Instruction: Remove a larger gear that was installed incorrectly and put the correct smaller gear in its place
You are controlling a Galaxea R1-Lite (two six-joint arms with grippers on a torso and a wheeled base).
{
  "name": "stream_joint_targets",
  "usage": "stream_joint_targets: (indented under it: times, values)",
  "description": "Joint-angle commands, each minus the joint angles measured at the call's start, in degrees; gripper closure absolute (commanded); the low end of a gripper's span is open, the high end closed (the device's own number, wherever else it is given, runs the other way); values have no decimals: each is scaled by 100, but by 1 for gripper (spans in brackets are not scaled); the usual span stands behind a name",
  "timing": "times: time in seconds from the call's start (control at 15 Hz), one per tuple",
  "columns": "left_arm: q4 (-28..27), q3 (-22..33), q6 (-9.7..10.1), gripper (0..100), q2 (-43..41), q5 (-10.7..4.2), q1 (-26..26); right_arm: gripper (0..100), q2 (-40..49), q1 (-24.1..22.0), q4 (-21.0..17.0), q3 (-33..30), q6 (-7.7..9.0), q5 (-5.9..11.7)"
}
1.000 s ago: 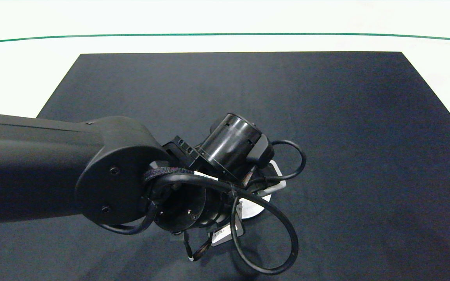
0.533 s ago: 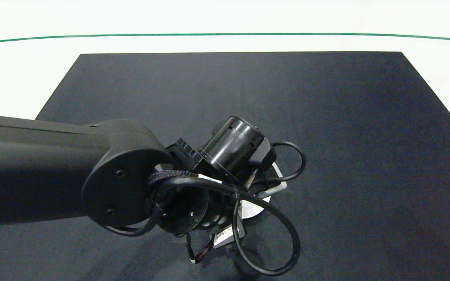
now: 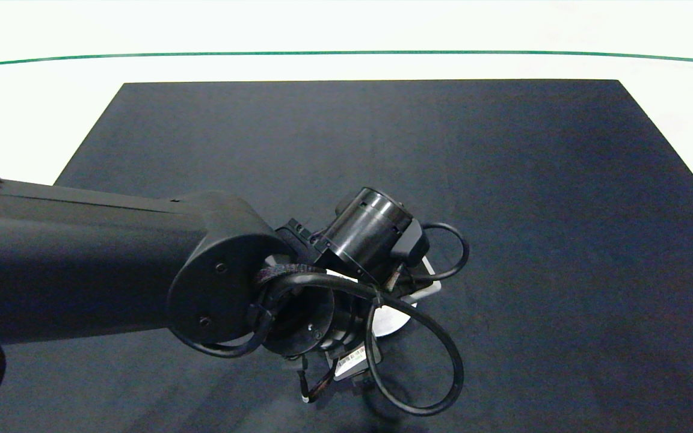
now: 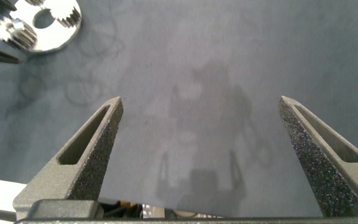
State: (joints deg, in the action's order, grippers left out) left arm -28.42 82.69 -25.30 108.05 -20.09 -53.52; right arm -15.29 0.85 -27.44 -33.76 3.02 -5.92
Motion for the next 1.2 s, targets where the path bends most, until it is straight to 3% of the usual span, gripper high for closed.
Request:
stream_joint_targets:
  times: [0.07,0.4,1.2]
  values:
    - [-15,-7,-10,0,94,-12,17,0,35,3,-24,45,5,-14]
    - [-6,81,-10,5,147,-12,17,0,35,11,-24,53,5,-14]
    - [-6,81,-10,29,155,-12,25,0,35,11,-16,62,5,-14]
